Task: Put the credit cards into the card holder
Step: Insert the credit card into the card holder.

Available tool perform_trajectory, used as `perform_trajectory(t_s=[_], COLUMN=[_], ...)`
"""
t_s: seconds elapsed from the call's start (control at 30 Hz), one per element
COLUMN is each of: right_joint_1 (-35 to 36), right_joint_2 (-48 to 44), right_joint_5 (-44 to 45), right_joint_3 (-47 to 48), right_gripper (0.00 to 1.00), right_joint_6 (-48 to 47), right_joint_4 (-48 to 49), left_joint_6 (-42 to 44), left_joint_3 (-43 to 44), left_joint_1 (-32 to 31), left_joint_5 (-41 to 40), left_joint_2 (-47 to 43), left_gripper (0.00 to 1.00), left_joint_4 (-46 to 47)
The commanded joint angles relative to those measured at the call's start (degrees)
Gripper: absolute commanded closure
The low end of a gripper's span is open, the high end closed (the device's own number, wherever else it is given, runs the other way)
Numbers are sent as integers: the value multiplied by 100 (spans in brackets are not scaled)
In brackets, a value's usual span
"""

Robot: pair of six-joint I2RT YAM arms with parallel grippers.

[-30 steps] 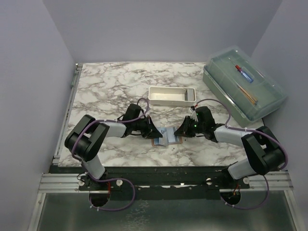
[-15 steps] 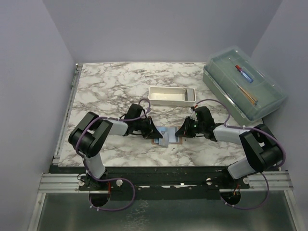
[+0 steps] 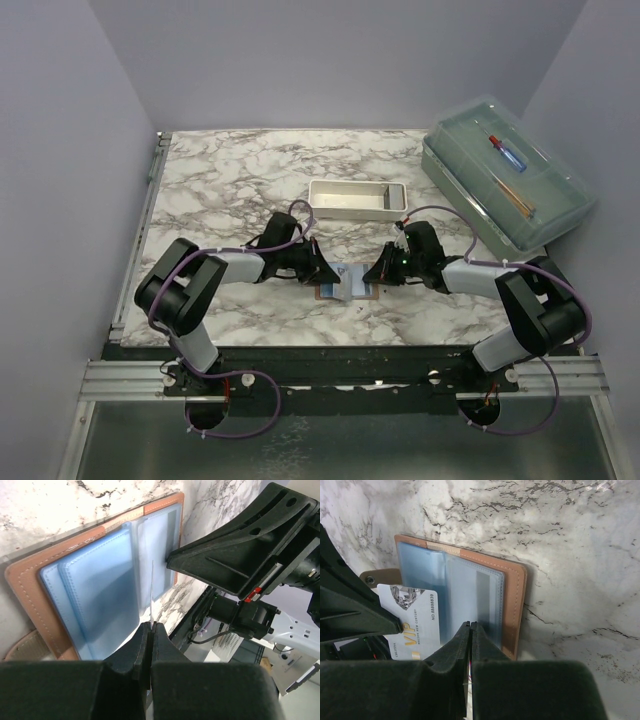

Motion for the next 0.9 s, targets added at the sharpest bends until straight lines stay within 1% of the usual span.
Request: perform_trajectory(t_s=[0.0, 0.43, 0.87], right_joint_1=[-20, -16, -23], right_joint_2=[164, 140, 258], right_joint_5=[274, 252, 251], right_joint_3=[26, 17, -31], right_gripper=[95, 97, 98], right_joint_6=[-146, -137, -151], right_joint_4=[-259, -263, -157], left_joint_6=[86, 150, 465], left_joint_3=[84, 250, 640], left_joint_1=[-55, -64, -61], left_joint_5=[-67, 90, -91], left_joint_2=[-40, 440, 791], left_gripper=[100, 100, 100], left_joint_4=[-34, -35, -233])
